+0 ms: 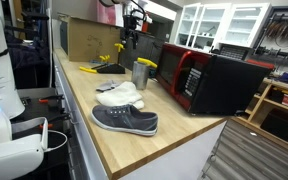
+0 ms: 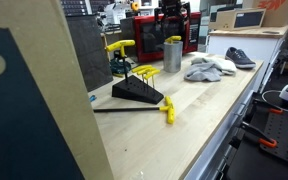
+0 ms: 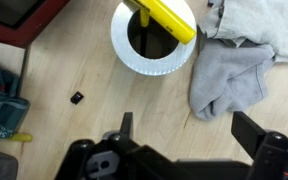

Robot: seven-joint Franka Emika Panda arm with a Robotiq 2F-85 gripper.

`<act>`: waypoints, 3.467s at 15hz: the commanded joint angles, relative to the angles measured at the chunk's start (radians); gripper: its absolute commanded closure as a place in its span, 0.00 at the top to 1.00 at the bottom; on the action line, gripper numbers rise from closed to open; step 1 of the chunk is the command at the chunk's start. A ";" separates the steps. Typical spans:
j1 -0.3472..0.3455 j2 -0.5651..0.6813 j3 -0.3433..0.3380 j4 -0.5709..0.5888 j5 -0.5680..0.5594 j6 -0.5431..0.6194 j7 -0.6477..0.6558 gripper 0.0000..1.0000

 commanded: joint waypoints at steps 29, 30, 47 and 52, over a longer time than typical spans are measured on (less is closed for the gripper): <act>0.063 0.033 0.040 0.051 -0.122 -0.030 0.963 1.00; 0.065 0.032 0.039 0.042 -0.119 -0.032 1.021 1.00; 0.001 0.012 -0.010 -0.007 -0.037 -0.053 1.585 1.00; -0.032 0.006 -0.040 -0.011 -0.013 -0.053 1.592 1.00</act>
